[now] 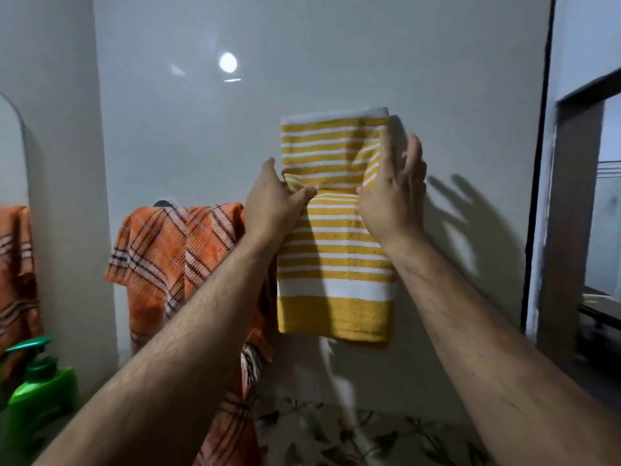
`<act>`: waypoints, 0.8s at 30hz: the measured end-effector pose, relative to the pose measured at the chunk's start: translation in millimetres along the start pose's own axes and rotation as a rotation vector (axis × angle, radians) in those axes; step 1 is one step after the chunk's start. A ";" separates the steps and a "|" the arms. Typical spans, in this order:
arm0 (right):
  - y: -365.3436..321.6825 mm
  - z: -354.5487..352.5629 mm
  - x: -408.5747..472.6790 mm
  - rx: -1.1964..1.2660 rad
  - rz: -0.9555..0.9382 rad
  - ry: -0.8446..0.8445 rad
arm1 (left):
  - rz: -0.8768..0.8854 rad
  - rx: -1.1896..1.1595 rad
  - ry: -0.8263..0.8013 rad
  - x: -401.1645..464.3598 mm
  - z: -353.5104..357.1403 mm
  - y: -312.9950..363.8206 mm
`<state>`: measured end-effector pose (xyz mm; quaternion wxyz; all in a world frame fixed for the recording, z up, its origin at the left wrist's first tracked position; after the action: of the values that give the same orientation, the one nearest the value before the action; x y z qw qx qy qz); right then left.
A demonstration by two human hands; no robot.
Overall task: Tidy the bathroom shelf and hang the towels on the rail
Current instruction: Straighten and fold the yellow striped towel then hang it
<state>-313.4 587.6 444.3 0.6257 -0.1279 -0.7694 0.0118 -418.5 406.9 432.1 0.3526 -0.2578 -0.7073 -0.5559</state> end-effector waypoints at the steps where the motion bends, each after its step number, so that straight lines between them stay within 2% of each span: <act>1: -4.3 -9.3 -2.3 -0.071 -0.051 0.124 | 0.067 0.029 0.060 -2.5 -5.6 5.3; 2: -10.6 -14.8 -4.7 -0.122 -0.113 0.218 | 0.154 0.071 0.117 -5.2 -9.5 12.6; 4: -23.0 -15.7 -5.3 -0.135 -0.259 0.265 | 0.356 0.205 0.177 -10.4 -9.5 31.4; 7: -33.1 -7.5 -2.7 -0.161 -0.419 0.152 | 0.558 0.283 0.117 -13.2 1.8 45.0; 9: -32.3 4.7 -2.1 -0.220 -0.464 0.003 | 0.589 0.241 0.077 -13.0 3.4 44.8; 11: -28.2 15.2 -2.9 -0.193 -0.458 -0.163 | 0.565 0.220 0.054 -12.6 2.7 43.1; 17: -35.3 25.6 -10.7 -0.250 -0.558 -0.438 | 0.402 0.368 -0.131 -7.7 13.1 25.4; 21: -32.0 35.7 -11.8 -0.240 -0.414 -0.757 | 0.294 0.355 -0.393 -8.9 22.5 10.7; 24: -25.7 50.9 -16.3 -0.078 -0.275 -1.036 | 0.131 0.371 -0.591 -5.0 33.0 0.9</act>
<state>-364.2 566.5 422.2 0.1546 -0.0263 -0.9869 -0.0373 -421.7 439.2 424.3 0.2086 -0.3838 -0.8496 -0.2956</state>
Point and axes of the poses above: each hand's wrist, its own x-axis towards the middle knuckle, its own z-axis out of the palm, y = z × x, the point moved 9 cm from there along x, towards the middle knuckle, and after that the axes turned 14 degrees about -x, right-handed, at the moved point
